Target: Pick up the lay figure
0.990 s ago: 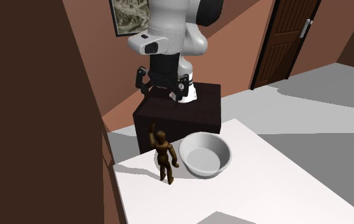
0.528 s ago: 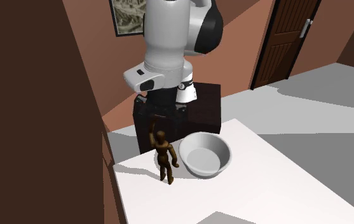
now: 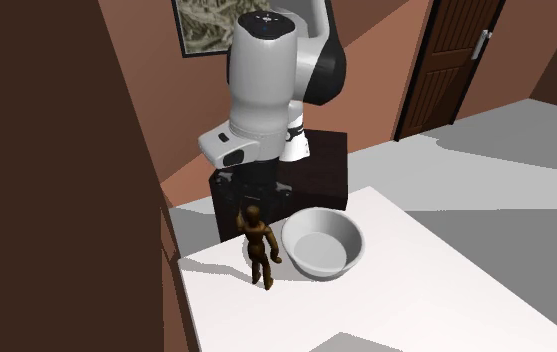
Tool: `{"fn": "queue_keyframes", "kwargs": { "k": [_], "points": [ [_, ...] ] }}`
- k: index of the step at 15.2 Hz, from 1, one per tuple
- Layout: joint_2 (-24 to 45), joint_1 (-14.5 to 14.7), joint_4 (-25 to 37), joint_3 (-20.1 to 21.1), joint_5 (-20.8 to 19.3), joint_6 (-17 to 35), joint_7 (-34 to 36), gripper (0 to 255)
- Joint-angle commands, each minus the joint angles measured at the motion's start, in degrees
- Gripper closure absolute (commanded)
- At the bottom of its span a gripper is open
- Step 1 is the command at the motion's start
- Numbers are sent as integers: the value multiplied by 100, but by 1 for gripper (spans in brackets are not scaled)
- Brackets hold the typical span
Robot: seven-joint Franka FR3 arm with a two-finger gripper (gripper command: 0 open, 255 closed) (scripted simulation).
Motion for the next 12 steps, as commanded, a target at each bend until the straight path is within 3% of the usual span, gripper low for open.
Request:
{"fn": "queue_keyframes", "kwargs": {
  "k": [1, 12],
  "points": [
    [3, 0, -10, 0, -2, 16, 3, 255],
    [-94, -2, 97, 7, 27, -187, -35, 255]
  ]
}}
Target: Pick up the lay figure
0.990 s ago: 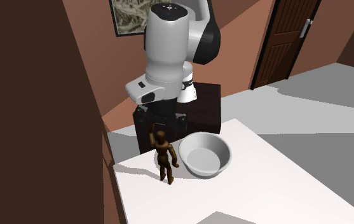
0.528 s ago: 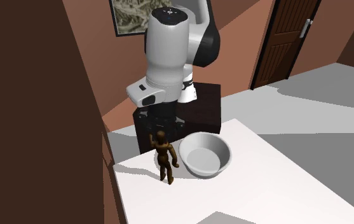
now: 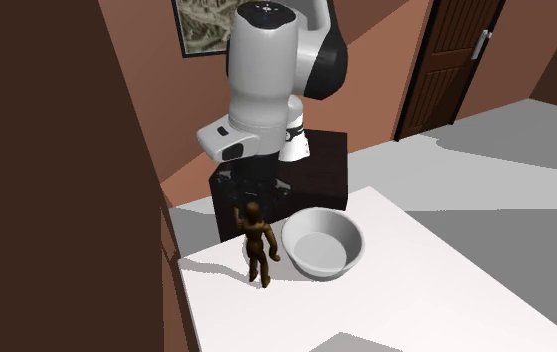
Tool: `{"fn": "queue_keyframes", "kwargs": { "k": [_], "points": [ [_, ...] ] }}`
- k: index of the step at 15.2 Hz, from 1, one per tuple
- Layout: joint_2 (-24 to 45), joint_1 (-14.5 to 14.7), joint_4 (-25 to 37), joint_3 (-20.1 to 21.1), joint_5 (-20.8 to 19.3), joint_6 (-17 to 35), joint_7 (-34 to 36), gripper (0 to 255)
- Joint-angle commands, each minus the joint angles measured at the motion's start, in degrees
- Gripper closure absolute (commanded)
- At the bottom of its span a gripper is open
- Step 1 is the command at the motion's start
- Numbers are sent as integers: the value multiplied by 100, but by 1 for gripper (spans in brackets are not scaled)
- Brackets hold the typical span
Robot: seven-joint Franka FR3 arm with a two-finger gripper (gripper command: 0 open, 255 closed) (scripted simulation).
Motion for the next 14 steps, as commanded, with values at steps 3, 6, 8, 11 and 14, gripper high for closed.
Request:
{"fn": "queue_keyframes", "kwargs": {
  "k": [3, 6, 8, 11, 14],
  "points": [
    [-143, -4, 115, 7, 37, -254, -49, 255],
    [-235, -5, 231, 13, 62, -461, -84, 255],
    [-292, -5, 316, 16, 78, -600, -106, 255],
    [-368, -4, 452, 20, 100, -810, -138, 255],
    [-395, -4, 507, 22, 107, -892, -150, 255]
  ]
}}
